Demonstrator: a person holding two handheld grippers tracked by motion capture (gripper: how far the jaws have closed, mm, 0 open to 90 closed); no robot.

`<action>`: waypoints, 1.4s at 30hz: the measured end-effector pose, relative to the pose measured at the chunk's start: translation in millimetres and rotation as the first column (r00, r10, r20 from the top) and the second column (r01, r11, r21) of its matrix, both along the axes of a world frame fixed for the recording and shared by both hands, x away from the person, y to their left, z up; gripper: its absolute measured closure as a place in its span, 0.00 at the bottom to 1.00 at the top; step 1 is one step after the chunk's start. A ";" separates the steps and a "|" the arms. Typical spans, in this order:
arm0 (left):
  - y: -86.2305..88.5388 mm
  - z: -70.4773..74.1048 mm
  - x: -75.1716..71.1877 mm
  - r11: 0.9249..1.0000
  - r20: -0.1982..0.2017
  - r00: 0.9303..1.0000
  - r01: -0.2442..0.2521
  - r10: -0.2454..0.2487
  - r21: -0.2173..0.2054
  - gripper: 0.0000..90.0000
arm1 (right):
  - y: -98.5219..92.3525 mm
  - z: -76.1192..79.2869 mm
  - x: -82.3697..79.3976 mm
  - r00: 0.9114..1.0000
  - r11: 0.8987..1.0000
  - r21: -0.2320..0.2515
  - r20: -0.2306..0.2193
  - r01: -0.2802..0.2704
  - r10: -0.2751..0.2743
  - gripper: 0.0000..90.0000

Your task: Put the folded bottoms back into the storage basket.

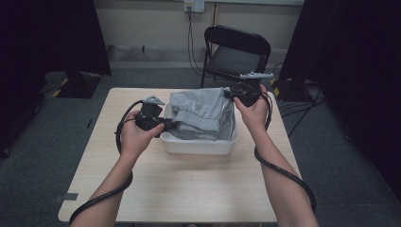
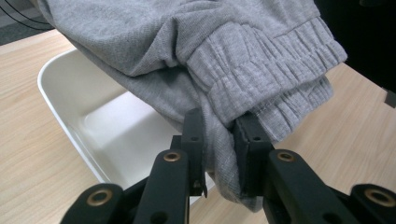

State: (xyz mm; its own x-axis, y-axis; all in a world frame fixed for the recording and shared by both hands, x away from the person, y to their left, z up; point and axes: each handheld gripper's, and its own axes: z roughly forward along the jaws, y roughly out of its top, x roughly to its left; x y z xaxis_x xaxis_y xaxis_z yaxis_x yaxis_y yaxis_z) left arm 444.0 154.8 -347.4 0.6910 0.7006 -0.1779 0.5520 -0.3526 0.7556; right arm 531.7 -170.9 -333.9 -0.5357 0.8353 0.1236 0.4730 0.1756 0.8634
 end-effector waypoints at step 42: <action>1.1 -28.0 10.2 1.000 -0.032 0.999 -0.008 0.008 0.019 0.85 | 8.7 -27.6 15.3 1.000 1.000 -0.023 -0.029 0.002 -0.003 0.83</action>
State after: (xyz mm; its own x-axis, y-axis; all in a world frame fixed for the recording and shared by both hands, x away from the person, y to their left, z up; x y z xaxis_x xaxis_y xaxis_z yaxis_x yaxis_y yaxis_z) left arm 454.3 155.8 -375.4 0.6796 0.7096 -0.1860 0.5784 -0.3623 0.7309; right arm 547.0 -162.2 -361.6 -0.5302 0.8394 0.1197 0.4986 0.1944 0.8448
